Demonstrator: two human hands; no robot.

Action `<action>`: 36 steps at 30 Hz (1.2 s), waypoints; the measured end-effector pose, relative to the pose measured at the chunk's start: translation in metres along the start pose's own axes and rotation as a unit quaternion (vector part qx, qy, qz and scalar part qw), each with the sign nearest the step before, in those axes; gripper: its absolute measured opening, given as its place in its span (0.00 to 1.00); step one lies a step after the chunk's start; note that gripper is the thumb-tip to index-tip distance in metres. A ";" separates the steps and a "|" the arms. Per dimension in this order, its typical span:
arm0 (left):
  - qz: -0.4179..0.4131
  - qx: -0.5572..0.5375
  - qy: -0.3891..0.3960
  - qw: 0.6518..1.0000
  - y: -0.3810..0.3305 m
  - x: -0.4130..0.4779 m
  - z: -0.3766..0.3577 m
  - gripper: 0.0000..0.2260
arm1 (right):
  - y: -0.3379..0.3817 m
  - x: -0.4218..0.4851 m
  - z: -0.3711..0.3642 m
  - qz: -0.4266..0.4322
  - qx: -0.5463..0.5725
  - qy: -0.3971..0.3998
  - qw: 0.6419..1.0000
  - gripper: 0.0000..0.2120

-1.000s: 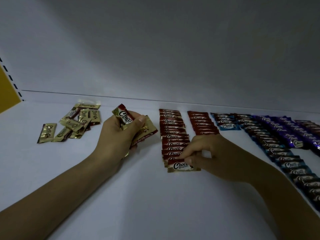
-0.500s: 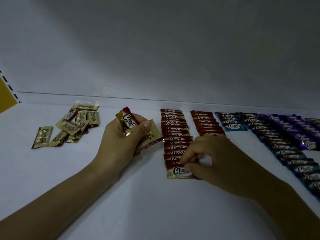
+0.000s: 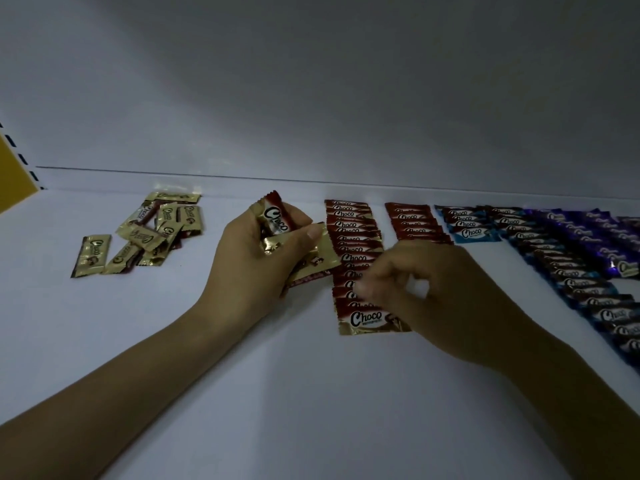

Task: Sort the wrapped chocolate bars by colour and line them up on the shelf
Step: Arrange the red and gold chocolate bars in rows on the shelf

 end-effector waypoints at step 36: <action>-0.002 -0.066 0.082 0.994 -0.007 -0.009 -0.023 0.10 | -0.022 0.012 0.009 -0.128 0.363 0.027 0.922 0.21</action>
Point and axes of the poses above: each hand's wrist, its own x-axis towards the middle knuckle, its own z-axis out of the back of the hand, y = z × x, the point moved 10 cm from there along x, towards the middle knuckle, and after that the axes turned 15 degrees about -z, right-handed, at the moved point
